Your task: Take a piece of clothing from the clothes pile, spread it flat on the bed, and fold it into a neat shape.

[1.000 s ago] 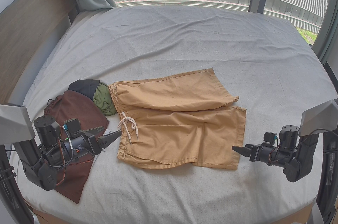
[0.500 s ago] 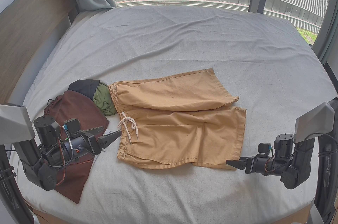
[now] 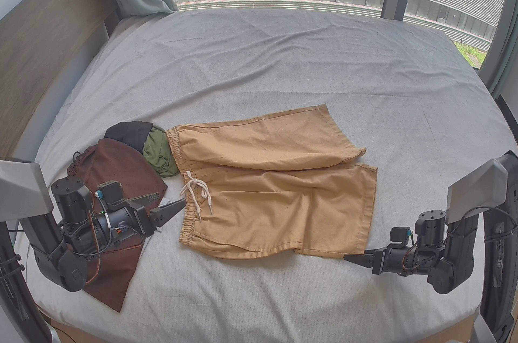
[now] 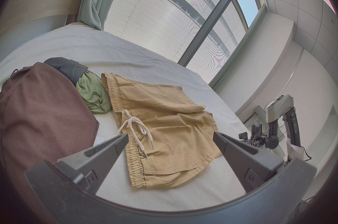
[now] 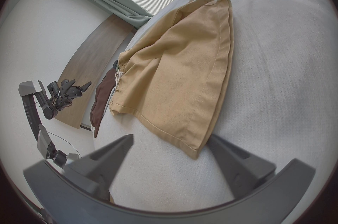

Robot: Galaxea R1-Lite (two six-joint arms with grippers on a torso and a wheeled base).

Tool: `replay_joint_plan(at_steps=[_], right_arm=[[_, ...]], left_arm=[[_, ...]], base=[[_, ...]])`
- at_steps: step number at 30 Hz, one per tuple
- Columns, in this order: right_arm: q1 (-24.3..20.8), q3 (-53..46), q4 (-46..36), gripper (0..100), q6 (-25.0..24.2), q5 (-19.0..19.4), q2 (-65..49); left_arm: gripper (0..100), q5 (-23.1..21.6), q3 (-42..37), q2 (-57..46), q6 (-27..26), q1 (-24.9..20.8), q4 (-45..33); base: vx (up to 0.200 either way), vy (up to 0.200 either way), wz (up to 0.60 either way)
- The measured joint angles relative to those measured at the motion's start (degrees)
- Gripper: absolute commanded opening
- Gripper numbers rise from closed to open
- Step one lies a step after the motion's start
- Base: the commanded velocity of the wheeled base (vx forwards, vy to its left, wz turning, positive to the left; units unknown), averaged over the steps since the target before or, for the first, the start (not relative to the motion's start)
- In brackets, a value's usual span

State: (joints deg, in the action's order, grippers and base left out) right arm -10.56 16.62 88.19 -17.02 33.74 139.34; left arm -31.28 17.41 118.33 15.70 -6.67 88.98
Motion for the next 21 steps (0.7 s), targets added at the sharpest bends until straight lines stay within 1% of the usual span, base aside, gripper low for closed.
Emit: replay_joint_plan(at_steps=[12, 16, 21], right_arm=[[0.2, 0.05, 0.05, 0, 0.09, -0.38, 0.2], [0.78, -0.88, 0.09, 0, 0.3, -0.74, -0.17], [2.88, -3.17, 0.06, 0, 0.74, -0.85, -1.13]], left_arm=[[100, 0.0, -0.05, 0.02, 0.02, -0.02, -0.02], [100, 0.0, -0.05, 0.07, 0.0, -0.02, -0.02], [100, 0.0, 0.0, 0.24, 0.0, 0.0, 0.0]], base=[[0.0, 0.0, 0.0], [0.0, 0.0, 0.0], [0.0, 0.0, 0.0]])
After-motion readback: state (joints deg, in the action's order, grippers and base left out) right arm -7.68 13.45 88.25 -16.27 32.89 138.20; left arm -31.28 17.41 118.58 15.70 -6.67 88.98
